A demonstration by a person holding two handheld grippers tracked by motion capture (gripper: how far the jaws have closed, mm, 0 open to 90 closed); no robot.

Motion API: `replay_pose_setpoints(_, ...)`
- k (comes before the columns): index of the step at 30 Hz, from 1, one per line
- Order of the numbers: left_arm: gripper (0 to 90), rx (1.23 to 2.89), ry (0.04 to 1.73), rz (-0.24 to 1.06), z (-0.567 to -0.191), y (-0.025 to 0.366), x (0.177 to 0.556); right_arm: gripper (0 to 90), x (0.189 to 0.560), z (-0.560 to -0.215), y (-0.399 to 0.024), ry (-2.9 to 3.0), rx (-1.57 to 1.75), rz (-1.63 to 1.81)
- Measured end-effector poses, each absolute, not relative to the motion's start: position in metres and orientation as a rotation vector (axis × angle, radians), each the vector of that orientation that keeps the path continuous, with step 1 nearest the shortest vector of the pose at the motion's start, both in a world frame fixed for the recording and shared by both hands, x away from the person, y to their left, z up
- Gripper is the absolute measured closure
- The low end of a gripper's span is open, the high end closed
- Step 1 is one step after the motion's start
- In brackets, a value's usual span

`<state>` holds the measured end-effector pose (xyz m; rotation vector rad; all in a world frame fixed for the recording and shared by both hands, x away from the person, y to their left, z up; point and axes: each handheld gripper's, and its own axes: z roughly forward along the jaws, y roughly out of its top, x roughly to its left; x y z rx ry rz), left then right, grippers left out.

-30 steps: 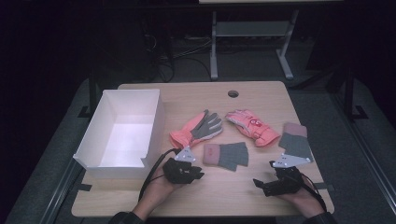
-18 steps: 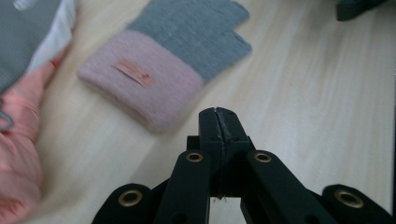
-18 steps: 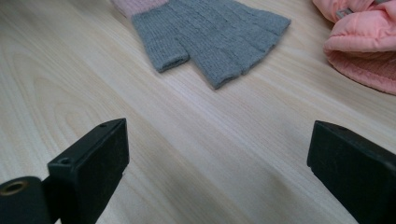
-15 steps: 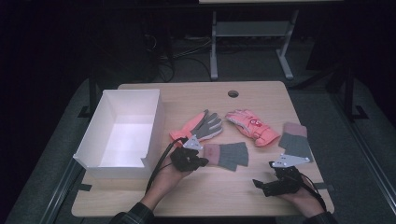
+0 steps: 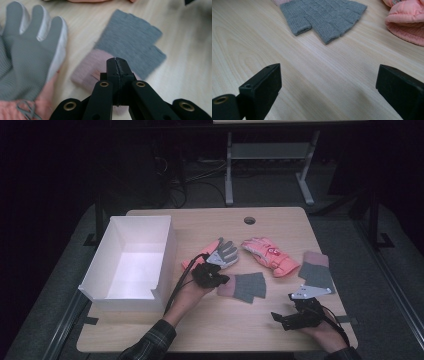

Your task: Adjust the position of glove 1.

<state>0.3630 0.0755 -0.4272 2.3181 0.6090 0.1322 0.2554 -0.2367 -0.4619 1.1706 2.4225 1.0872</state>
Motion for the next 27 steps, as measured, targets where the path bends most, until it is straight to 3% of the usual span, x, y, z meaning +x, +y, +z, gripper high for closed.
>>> replay_pose_setpoints(14, 89.7, 2.342, 0.700, 0.165, -0.443, 0.062, 0.394, 6.0, 0.256, -0.463, -0.237, 2.422, 1.184, 1.077)
replay_pose_setpoints(27, 89.7, 2.407, 0.706, 0.110, -0.444, 0.064, 0.383, 6.1, 0.255, -0.463, -0.239, 2.414, 1.191, 1.078)
